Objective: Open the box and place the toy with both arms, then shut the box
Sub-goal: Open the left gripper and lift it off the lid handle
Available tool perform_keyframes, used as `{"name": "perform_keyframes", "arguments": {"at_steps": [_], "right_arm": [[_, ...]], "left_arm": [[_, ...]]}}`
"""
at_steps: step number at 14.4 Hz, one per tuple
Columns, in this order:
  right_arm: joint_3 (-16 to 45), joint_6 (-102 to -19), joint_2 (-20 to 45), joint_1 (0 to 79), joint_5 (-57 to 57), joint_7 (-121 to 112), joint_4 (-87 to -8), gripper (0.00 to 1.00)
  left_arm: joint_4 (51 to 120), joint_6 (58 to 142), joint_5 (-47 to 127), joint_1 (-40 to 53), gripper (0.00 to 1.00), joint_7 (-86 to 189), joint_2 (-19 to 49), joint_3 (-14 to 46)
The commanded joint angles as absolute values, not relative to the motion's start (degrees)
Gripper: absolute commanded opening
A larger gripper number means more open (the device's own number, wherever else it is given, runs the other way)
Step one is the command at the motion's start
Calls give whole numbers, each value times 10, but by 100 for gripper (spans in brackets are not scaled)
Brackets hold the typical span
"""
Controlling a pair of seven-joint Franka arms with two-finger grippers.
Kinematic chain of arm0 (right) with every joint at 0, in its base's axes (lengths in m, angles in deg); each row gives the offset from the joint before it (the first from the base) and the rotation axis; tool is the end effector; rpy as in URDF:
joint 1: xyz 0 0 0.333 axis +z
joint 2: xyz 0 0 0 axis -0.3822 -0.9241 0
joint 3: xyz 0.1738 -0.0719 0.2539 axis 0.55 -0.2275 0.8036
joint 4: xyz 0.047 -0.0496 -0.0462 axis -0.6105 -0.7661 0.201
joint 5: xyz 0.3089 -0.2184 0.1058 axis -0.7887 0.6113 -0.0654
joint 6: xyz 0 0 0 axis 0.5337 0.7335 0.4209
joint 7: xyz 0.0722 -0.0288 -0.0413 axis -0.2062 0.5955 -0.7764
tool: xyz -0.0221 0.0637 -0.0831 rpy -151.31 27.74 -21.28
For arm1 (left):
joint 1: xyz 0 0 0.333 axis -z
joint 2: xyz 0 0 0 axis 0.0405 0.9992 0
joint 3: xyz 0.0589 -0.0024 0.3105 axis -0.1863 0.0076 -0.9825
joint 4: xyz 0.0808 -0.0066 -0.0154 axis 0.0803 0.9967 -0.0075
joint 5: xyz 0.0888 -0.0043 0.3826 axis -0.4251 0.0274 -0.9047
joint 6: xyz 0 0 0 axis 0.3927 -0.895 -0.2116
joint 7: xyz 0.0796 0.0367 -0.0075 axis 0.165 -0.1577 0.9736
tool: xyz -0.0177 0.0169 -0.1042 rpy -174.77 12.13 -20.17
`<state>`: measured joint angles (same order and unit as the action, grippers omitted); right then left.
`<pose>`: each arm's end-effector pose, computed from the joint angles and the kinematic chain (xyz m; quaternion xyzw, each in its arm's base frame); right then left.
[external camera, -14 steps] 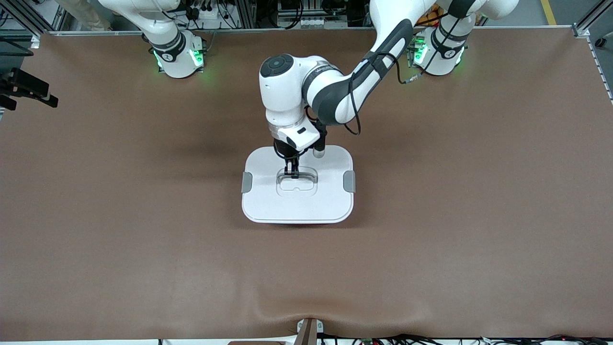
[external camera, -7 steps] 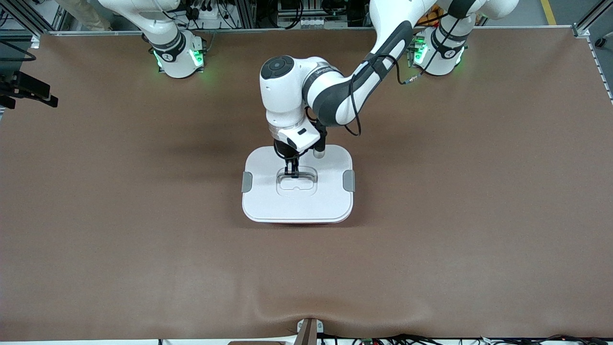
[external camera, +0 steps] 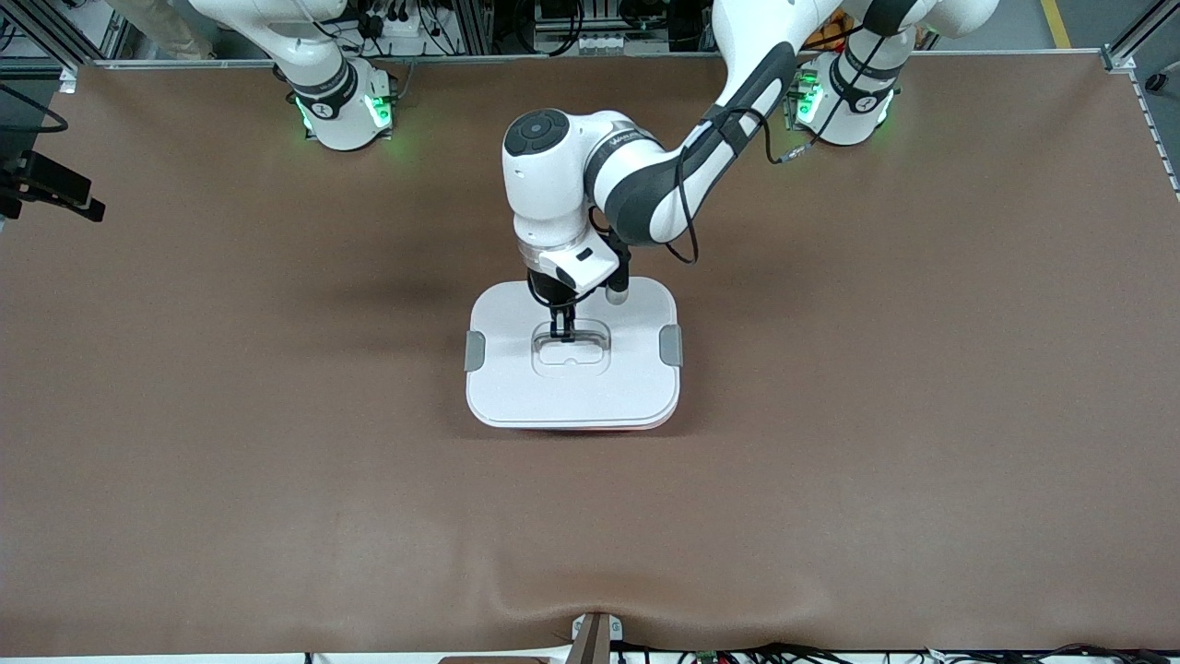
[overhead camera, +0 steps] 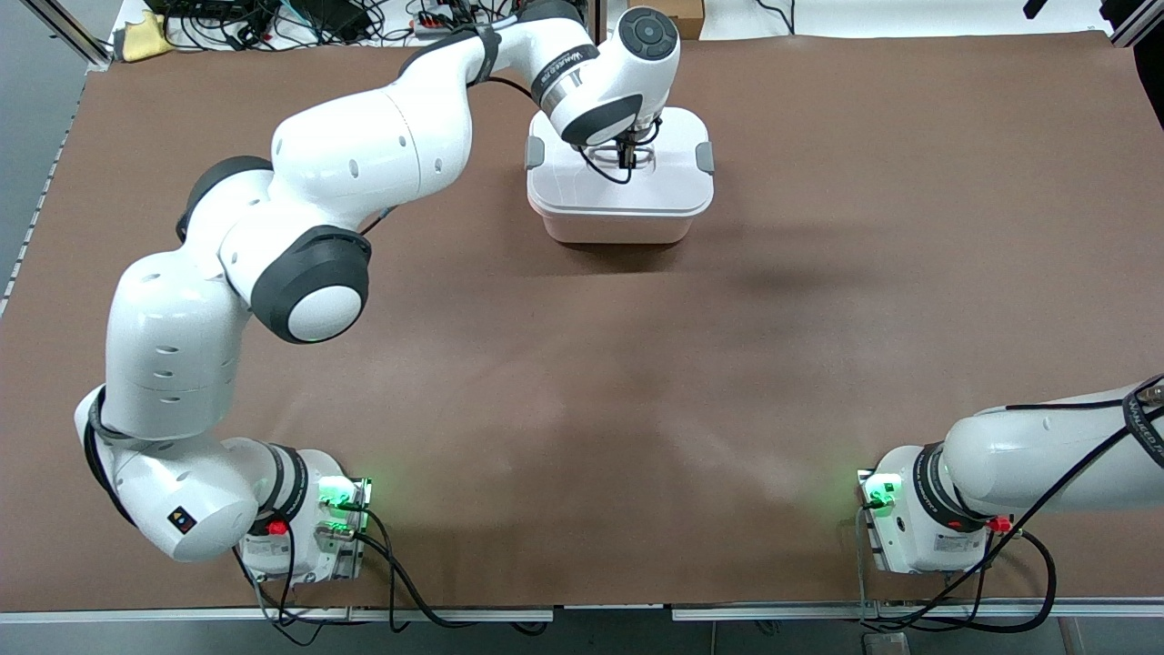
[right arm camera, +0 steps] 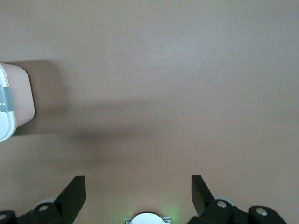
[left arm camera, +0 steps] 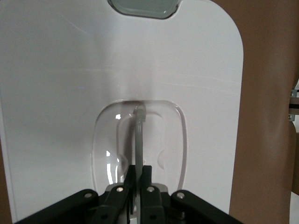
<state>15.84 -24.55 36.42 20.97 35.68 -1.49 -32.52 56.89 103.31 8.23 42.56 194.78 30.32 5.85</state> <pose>0.5331 -0.0485 0.6578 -0.9987 0.0286 0.0399 0.0102 0.4935 -0.5779 0.3587 0.7046 0.6936 0.1136 0.0977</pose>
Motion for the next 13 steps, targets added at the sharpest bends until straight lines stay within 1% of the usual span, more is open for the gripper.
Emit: {"name": "perform_keyframes", "arguments": {"at_steps": [1,11,12,13], "right_arm": [[160,-247,359,204,345,-5,-317,100],[160,-240,360,208,352,-5,-317,100],[160,-239,359,209,352,-6,-317,100],[160,-240,360,210,352,-6,-317,100]], "left_arm": [[572,1037,90,421,0,1952,301,57],[580,1037,93,416,0,1953,300,57],[580,1037,94,416,8,1953,300,57],[580,1037,94,416,26,1956,300,57]]}}
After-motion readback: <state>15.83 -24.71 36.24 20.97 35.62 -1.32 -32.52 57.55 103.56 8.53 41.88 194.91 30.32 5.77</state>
